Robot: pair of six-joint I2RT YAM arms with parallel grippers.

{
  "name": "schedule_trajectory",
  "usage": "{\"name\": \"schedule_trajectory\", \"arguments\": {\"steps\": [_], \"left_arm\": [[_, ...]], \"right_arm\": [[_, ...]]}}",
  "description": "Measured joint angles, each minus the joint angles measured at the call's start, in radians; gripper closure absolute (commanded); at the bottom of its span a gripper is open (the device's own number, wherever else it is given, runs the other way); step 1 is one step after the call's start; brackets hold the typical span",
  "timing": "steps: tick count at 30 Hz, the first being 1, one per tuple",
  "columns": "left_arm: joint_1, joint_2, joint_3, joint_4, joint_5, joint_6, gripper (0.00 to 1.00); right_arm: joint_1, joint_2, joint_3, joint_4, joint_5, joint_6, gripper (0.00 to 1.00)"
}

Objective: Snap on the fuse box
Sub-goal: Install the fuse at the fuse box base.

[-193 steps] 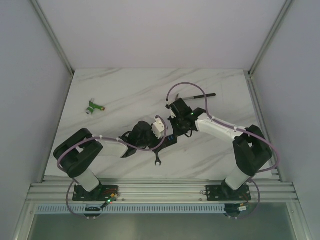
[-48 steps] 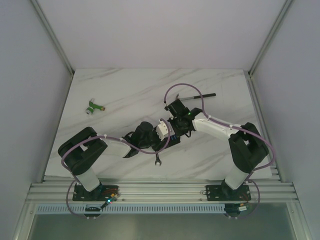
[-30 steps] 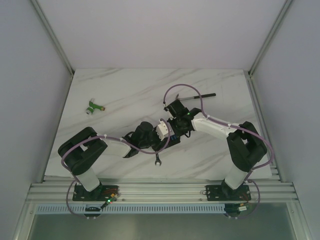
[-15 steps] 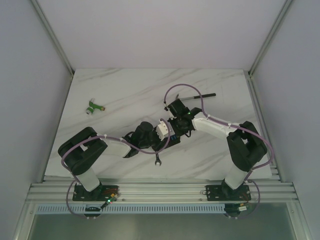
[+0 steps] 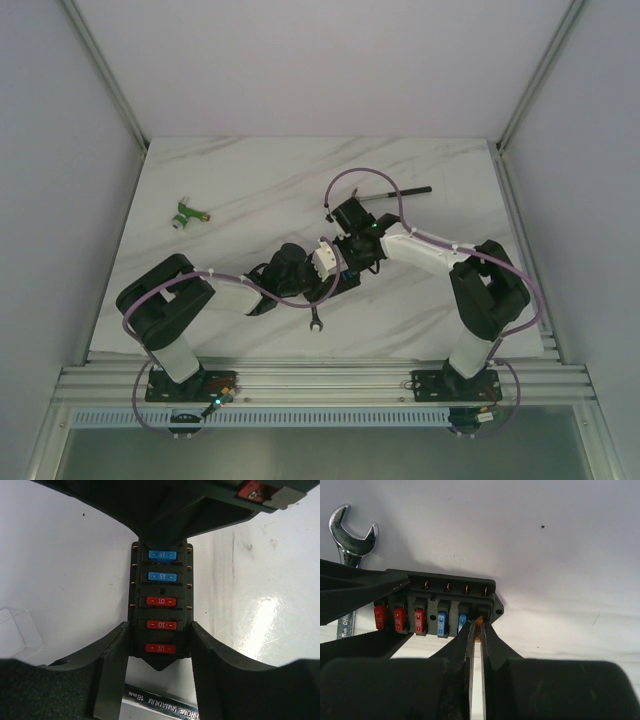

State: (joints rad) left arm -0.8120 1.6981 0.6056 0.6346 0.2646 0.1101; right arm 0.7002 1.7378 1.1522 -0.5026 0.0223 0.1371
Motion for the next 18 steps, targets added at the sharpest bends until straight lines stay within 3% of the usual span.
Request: {"name": "schedule_trajectory", "arguments": {"steps": [18], "left_arm": [[0.000,0.000,0.000,0.000,-0.001,0.000,0.56]], "right_arm": [[-0.011,-0.001,-0.004,-0.005,0.000,0.004,1.00]]}}
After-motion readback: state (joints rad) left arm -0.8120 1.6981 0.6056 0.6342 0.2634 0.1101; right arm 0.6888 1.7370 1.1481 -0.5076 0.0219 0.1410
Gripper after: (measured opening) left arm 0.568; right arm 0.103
